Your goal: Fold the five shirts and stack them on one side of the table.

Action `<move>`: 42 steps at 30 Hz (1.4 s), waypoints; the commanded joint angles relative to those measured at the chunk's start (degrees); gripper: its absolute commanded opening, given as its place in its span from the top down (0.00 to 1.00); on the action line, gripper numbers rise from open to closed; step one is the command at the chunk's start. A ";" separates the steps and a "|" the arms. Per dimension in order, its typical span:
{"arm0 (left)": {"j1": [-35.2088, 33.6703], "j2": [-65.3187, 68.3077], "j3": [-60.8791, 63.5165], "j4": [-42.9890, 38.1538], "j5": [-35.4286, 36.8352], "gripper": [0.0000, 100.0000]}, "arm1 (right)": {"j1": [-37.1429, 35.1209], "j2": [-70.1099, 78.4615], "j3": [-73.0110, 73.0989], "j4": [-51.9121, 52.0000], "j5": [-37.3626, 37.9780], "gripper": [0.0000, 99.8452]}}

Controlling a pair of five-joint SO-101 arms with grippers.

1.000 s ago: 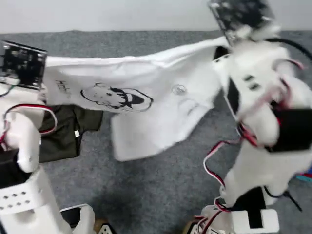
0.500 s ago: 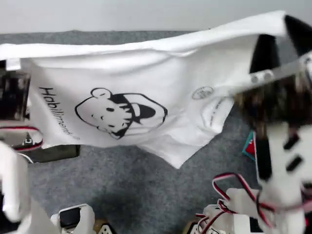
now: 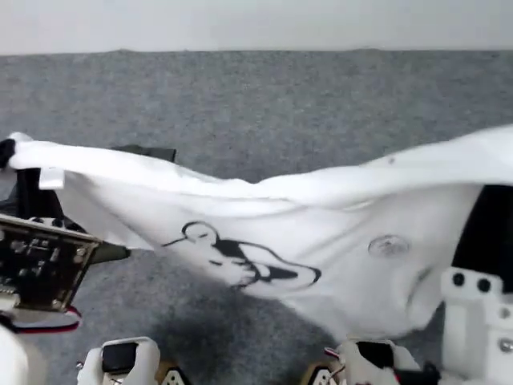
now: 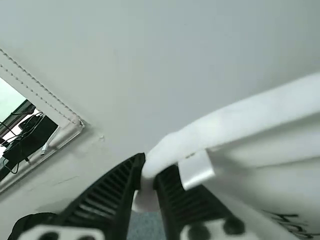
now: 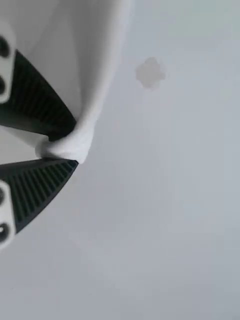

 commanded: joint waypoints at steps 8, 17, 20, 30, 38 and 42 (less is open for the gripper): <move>-0.18 0.35 24.48 -4.75 -0.62 0.99 | 1.71 -3.03 35.16 -5.23 0.18 0.99; -0.18 1.49 57.27 -34.20 -0.97 0.99 | 1.45 -0.66 71.82 -32.84 0.44 0.99; 0.97 6.95 60.97 -42.37 -2.11 0.99 | 1.45 0.40 82.29 -44.35 0.53 0.99; 3.78 35.34 48.31 -55.65 -5.98 0.99 | 1.36 11.21 94.51 -71.78 2.55 0.99; 3.43 58.46 22.81 -55.47 -9.05 0.99 | 3.56 18.77 94.51 -87.08 9.93 0.99; 3.60 68.57 7.78 -52.04 -9.05 0.99 | 3.74 21.85 94.42 -90.07 11.52 0.99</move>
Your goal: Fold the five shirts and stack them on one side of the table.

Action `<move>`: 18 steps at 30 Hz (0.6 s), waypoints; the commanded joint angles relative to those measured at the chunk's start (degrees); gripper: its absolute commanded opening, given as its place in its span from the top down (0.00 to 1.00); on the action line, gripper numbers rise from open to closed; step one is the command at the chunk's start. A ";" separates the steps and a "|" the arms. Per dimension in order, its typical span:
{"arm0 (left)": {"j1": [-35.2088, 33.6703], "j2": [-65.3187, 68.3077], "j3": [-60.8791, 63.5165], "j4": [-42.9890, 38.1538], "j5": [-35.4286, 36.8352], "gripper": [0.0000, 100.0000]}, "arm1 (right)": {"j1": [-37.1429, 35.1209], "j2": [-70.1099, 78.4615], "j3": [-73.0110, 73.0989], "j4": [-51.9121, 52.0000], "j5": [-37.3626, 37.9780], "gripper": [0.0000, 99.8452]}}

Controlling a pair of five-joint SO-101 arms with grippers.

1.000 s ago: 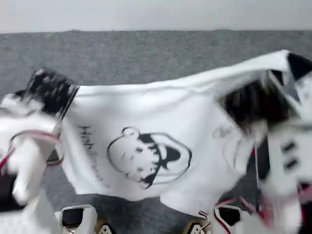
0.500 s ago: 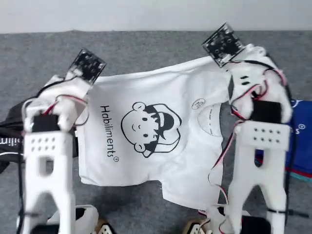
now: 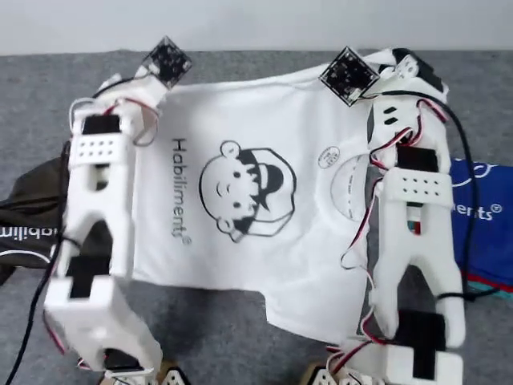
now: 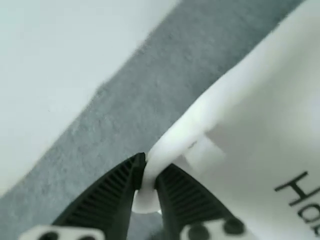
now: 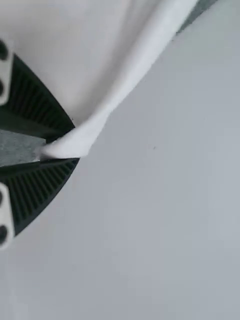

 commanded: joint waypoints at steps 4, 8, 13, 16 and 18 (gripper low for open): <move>0.35 13.01 -26.24 10.64 -1.32 0.99 | 1.10 2.68 -0.88 -5.49 1.32 0.99; 0.18 19.60 -37.23 19.34 -2.02 0.99 | 0.57 3.30 -0.88 -5.49 1.05 0.99; 0.09 24.62 -48.04 27.25 -2.02 0.99 | 0.57 3.47 -0.88 -5.23 0.97 0.99; 0.44 26.99 -52.44 31.21 -2.02 0.99 | 0.66 3.56 -0.79 -4.88 1.05 0.99; 0.53 28.66 -54.29 33.23 -2.02 0.99 | 0.48 3.56 -0.79 -2.15 1.05 0.99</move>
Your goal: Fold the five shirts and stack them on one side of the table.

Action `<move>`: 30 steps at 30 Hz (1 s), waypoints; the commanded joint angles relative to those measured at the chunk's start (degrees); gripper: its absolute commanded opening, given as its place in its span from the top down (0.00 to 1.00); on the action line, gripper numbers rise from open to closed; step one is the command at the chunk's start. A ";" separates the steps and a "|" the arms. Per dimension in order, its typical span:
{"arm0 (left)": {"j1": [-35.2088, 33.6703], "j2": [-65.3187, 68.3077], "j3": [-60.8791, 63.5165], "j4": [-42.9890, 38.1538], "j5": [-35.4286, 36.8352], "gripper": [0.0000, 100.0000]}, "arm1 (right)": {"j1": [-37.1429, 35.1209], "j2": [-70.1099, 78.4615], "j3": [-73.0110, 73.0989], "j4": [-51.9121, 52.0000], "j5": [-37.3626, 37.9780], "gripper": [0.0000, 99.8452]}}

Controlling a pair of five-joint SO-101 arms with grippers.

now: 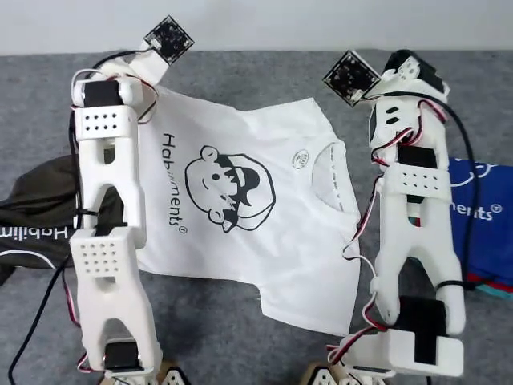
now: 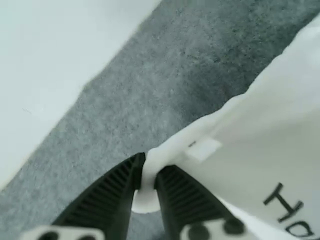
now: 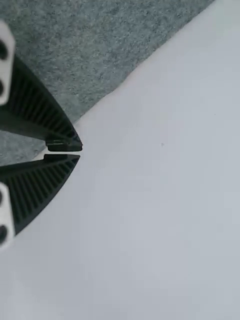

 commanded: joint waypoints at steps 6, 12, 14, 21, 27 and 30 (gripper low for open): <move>-0.18 2.81 -7.25 13.19 -0.26 0.99 | -1.36 3.30 -1.32 14.64 -3.08 0.99; -0.18 4.40 -7.34 20.66 0.70 0.99 | -1.89 11.30 -10.37 32.31 -17.76 0.99; -0.44 4.13 -7.34 20.84 4.66 0.98 | -1.89 13.14 -14.51 39.43 -21.98 0.99; -2.11 4.04 -11.56 20.84 16.09 0.83 | -2.33 15.34 -24.62 58.51 -27.96 0.99; -2.11 4.04 -21.67 23.30 19.87 0.78 | -3.56 14.73 -25.05 66.07 -27.96 0.99; -1.49 3.78 -23.43 24.62 20.13 0.78 | -3.65 14.64 -25.05 70.20 -27.96 0.99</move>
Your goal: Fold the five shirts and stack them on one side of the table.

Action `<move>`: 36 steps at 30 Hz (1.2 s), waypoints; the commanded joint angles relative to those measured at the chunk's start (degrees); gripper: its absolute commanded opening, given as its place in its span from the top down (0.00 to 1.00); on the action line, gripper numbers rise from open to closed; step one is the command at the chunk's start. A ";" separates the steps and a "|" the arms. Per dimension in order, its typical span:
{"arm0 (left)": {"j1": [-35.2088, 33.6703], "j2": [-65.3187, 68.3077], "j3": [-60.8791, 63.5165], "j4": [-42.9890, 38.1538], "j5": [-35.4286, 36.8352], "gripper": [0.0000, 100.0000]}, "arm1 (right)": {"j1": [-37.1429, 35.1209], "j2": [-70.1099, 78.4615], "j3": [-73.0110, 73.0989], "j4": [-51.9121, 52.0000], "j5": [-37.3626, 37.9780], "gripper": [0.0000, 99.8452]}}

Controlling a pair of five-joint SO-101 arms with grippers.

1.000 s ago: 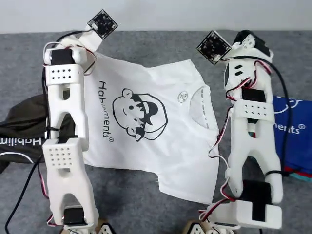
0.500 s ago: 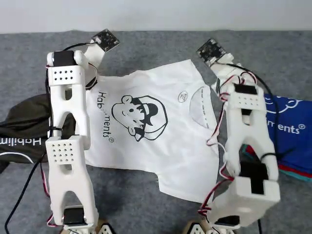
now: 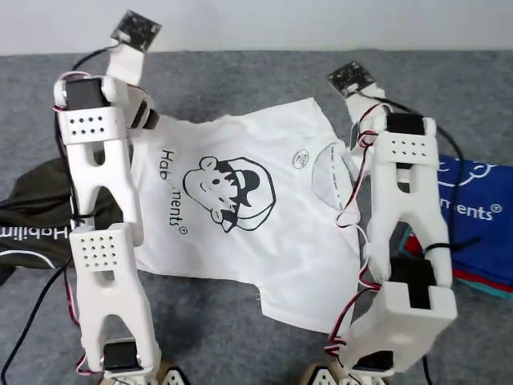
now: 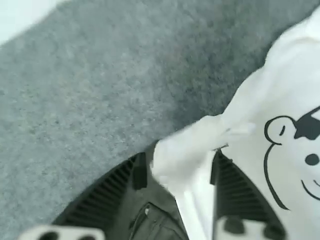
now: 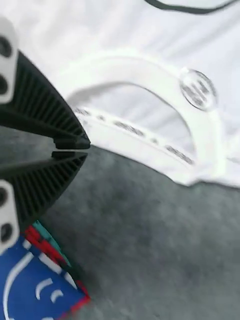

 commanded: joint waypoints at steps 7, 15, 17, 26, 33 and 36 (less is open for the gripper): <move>0.44 -7.03 -2.86 1.93 0.97 0.78 | -0.66 -6.11 -3.08 15.16 -0.62 0.99; 0.53 -24.00 22.81 1.85 0.70 0.78 | -0.84 -9.89 -2.55 31.16 -0.26 0.96; 0.53 -29.71 31.78 1.85 0.70 0.78 | -0.31 -11.82 -0.62 31.34 -0.18 0.95; 0.18 -48.26 59.47 1.32 0.79 0.78 | -8.13 -31.25 24.00 31.16 5.01 0.93; -0.26 -53.01 67.12 -1.05 0.97 0.78 | -13.93 -42.42 43.69 29.05 5.01 0.77; -0.44 -53.01 68.00 -1.05 0.97 0.78 | -16.40 -43.47 51.52 25.63 5.01 0.77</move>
